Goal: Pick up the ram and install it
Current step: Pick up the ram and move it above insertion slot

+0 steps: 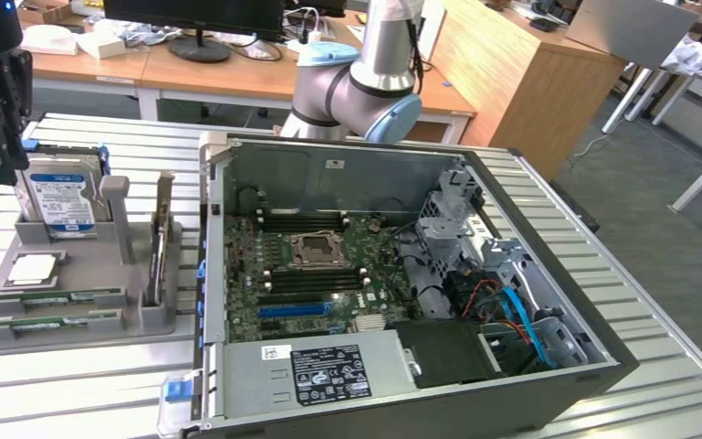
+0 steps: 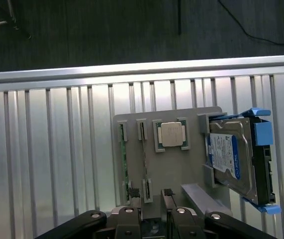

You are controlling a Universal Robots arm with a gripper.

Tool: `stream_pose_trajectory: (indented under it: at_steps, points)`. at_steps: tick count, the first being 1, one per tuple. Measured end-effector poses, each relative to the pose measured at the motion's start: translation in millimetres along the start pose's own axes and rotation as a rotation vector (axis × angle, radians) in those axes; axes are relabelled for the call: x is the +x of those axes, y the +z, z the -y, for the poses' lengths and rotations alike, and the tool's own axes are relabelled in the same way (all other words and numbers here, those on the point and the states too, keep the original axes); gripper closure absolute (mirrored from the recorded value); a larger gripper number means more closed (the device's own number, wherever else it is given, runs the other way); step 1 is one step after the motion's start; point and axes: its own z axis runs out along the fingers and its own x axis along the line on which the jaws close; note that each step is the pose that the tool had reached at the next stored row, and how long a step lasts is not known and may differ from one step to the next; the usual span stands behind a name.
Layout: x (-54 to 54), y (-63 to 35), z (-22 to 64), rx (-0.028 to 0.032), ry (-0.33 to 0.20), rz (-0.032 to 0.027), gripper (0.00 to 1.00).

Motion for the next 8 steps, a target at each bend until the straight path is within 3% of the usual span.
stream_pose_trajectory:
  at_steps: [8]
  points:
    - [0.0, 0.0, 0.0, -0.0005, -0.019, -0.0009, 0.70]
